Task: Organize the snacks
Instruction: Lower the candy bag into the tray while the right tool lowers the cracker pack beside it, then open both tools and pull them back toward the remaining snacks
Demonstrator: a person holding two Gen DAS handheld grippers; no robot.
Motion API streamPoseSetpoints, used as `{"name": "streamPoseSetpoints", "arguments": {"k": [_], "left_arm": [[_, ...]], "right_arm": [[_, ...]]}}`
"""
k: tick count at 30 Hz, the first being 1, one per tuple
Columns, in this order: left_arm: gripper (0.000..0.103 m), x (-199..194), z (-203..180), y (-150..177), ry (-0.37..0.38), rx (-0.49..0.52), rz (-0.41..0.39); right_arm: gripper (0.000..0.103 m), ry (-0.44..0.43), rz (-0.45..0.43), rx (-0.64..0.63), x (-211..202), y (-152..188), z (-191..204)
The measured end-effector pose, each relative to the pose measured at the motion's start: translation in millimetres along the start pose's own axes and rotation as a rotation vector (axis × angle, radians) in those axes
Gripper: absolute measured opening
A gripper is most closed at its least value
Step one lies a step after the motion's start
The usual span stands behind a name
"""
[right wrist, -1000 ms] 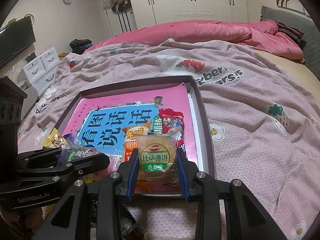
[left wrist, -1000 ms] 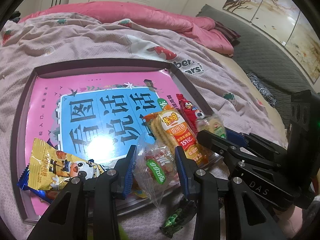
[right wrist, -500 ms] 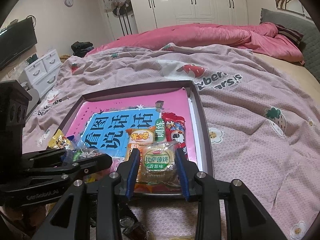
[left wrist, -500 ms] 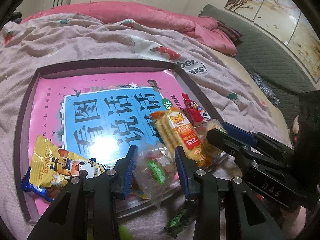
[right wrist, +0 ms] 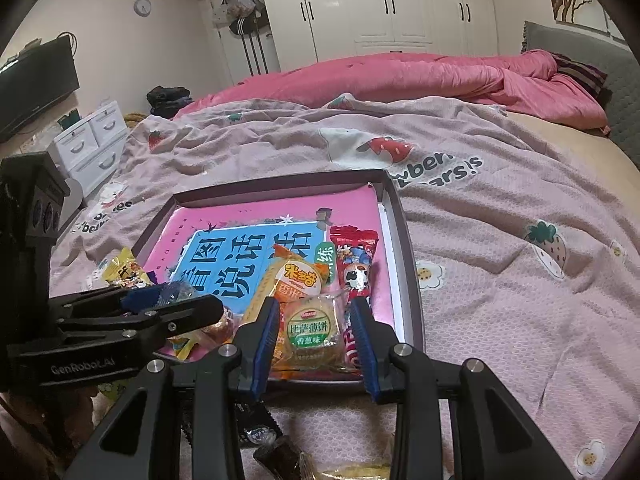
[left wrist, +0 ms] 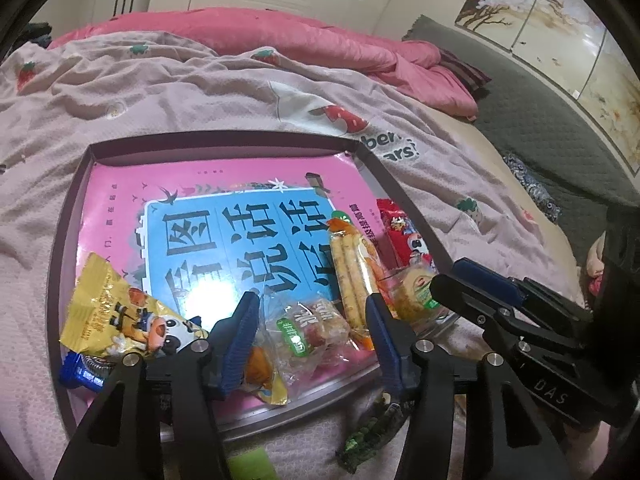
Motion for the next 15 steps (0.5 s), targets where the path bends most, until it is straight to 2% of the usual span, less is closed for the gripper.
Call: {"name": "streamPoseSetpoints", "arguments": {"k": [15], "left_arm": [[0.07,-41.9,-2.2,-11.9,0.078,-0.02,-0.041]], "right_arm": [[0.041,-0.001,-0.023,-0.004,-14.7,-1.6,-1.0]]}}
Point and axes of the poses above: each gripper's, at about its wrist camera, not at the fingertips, and x roughly the way its jaws point, z to its left, y to its underside, the point moved 5 cm from there along x, roughly the way its jaws point, and after that the axes turned 7 degrees about z, right-handed, at the moved point
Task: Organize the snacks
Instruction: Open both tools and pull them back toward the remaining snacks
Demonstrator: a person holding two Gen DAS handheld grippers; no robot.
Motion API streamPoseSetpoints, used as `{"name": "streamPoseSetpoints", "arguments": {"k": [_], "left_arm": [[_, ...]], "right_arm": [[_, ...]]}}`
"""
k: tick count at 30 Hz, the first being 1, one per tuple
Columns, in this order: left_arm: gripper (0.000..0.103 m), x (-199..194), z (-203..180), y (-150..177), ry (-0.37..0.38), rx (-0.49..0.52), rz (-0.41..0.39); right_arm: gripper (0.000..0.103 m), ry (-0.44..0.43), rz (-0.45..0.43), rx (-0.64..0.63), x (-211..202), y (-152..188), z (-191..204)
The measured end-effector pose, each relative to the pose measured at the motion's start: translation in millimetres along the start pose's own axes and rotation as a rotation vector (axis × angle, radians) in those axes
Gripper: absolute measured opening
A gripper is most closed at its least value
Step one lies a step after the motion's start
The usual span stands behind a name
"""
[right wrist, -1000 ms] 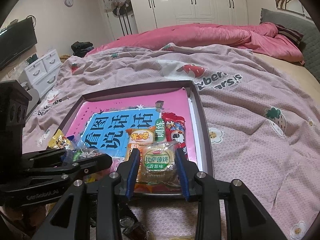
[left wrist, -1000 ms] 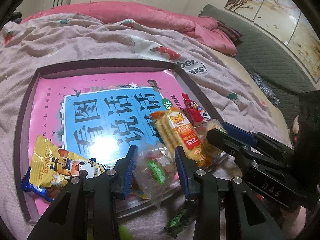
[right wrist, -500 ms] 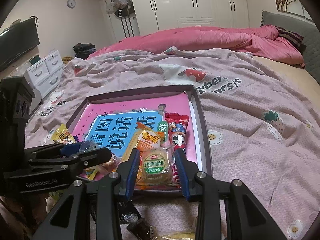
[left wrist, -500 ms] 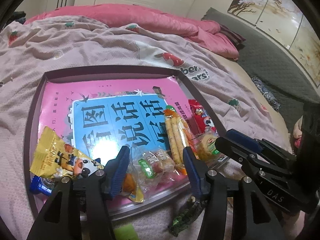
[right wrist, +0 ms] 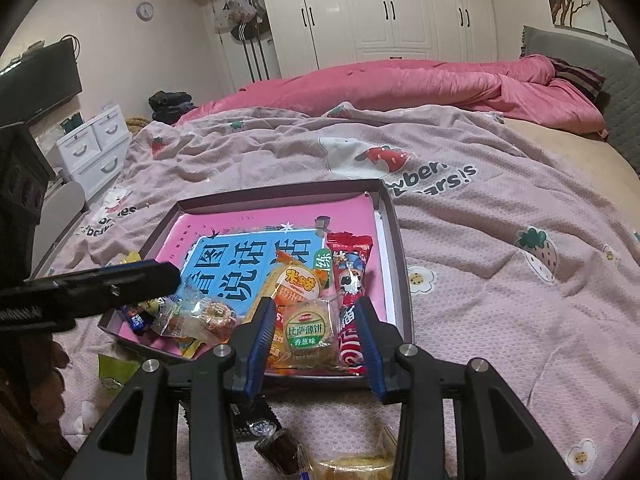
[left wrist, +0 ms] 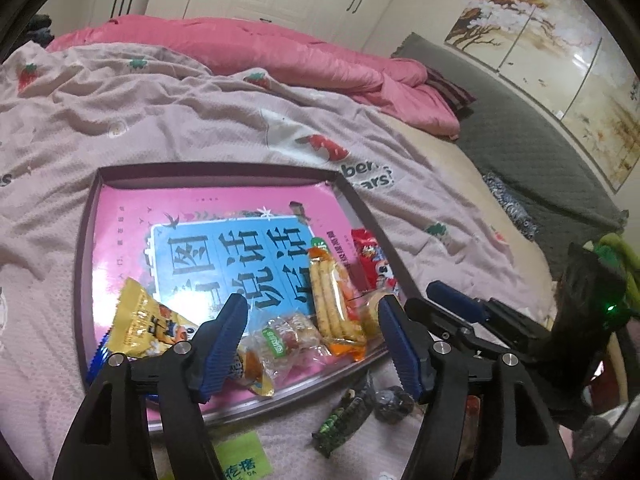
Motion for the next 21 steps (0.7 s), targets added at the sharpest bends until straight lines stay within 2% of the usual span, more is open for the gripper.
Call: {"name": "streamPoseSetpoints", "arguments": {"k": [12,21], "left_arm": [[0.075,-48.0,14.5,-6.7,-0.051,-0.018,-0.07],[0.076,-67.0,11.6,-2.0,-0.07,-0.004,-0.088]], "right_arm": [[0.045,-0.012,-0.036,-0.033,-16.3,-1.3,7.9],[0.046,-0.009,-0.067,-0.06,-35.5,0.0,9.5]]}}
Point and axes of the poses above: each gripper's, at about its wrist camera, not at the fingertips, and x roughly the way its jaws point, z to its left, y to its underside, the point moved 5 cm from there along x, roughly the way its jaws point, and after that the axes turned 7 degrees about z, right-handed, at the moved point
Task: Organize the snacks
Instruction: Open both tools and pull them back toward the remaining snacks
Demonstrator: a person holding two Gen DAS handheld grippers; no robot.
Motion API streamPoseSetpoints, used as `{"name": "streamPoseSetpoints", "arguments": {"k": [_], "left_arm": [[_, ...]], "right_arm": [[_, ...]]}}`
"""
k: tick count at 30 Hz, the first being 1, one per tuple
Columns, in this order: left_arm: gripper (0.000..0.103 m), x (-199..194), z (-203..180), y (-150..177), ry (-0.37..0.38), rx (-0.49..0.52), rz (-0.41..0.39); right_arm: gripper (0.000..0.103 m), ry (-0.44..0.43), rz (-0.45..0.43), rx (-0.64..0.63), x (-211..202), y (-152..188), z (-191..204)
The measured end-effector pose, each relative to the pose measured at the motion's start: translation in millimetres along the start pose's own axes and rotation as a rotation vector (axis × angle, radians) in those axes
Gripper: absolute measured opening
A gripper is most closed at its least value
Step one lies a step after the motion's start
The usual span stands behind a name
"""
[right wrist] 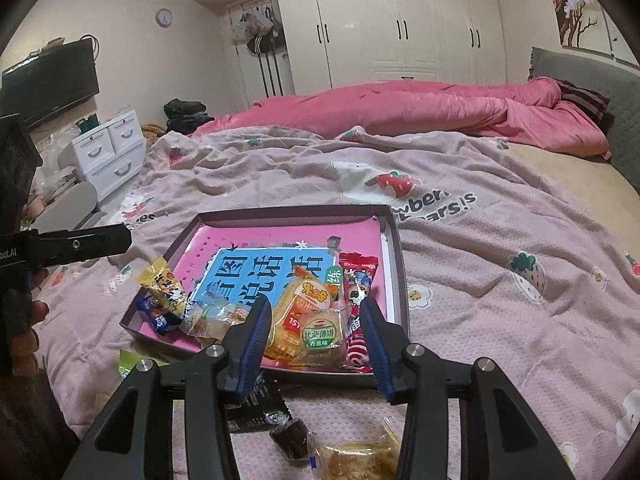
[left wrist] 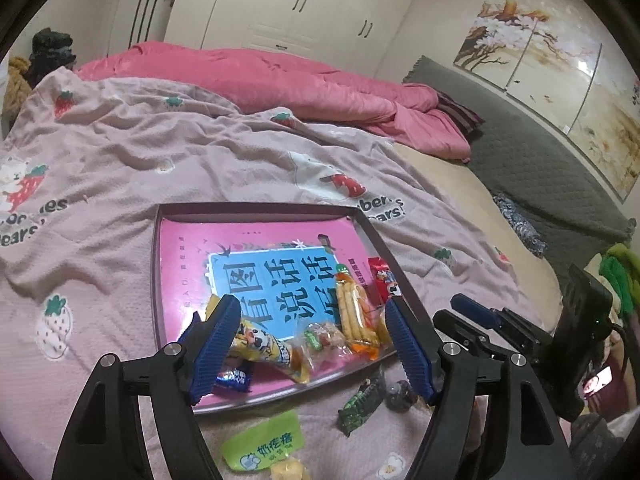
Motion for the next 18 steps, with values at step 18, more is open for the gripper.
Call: {"name": "streamPoseSetpoints", "arguments": {"k": [18], "left_arm": [[0.077,-23.5,6.5,21.4,-0.057,0.0,0.007]], "right_arm": [[0.047,-0.01,-0.017,-0.044,-21.4,7.1,11.5]]}}
Point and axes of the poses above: each gripper's, at about its wrist camera, not at the fingertips, and x roughly the way its jaws point, z to its left, y to its underside, the point moved 5 cm from there along x, roughly the way its jaws point, and after that the axes turned 7 degrees about z, right-handed, at the moved point
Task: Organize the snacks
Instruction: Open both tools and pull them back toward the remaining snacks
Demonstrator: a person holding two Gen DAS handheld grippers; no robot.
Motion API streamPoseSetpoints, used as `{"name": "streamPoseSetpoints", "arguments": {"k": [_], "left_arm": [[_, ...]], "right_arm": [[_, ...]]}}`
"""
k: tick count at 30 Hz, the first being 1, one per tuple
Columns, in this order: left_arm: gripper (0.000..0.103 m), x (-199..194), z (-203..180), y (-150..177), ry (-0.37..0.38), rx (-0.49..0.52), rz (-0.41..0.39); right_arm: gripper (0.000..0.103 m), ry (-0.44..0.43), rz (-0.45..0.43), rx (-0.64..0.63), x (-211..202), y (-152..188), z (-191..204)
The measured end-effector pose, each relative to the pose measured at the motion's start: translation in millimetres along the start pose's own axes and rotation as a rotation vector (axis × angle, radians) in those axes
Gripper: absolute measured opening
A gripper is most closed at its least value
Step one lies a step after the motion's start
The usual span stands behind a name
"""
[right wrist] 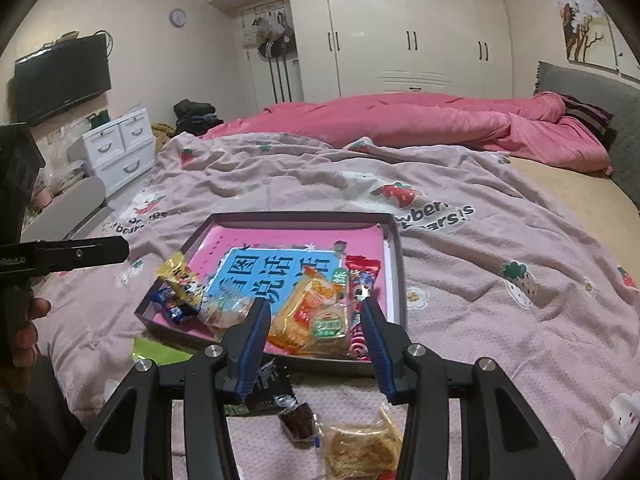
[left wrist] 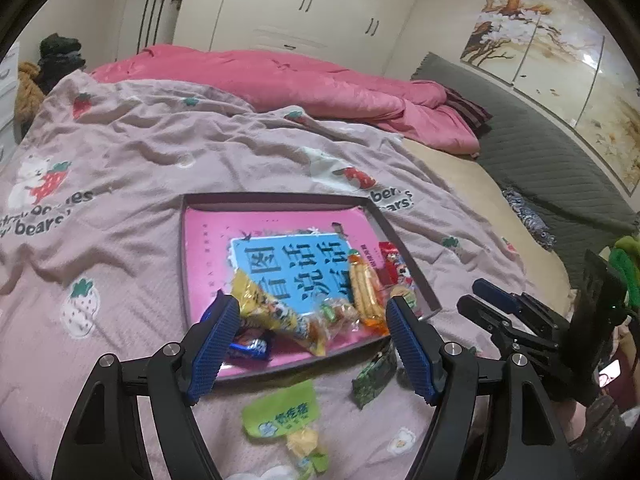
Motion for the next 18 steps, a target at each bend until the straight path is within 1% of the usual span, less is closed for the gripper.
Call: {"name": "streamPoseSetpoints", "arguments": {"k": [8,15,18], "left_arm": [[0.077,-5.0,5.6,12.9,-0.033,0.004,0.02],[0.077,-3.4,6.7,28.3,-0.052,0.013,0.053],[0.077,-1.2,8.2,36.7,-0.049,-0.005,0.072]], "right_arm": [[0.047,-0.013,0.013,-0.019,-4.5,8.7,10.3],[0.047,-0.015,0.051,-0.055,-2.9,22.4,20.8],[0.047,-0.013,0.066,-0.068,-1.6,27.2,23.5]]}}
Point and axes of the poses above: each gripper's, at about its wrist camera, not at the fingertips, and x roughly the way its jaws point, z to its left, y to its underside, the point moved 5 cm from there along x, roughly the way its jaws point, and after that the axes turned 7 degrees about z, right-handed, at the moved point
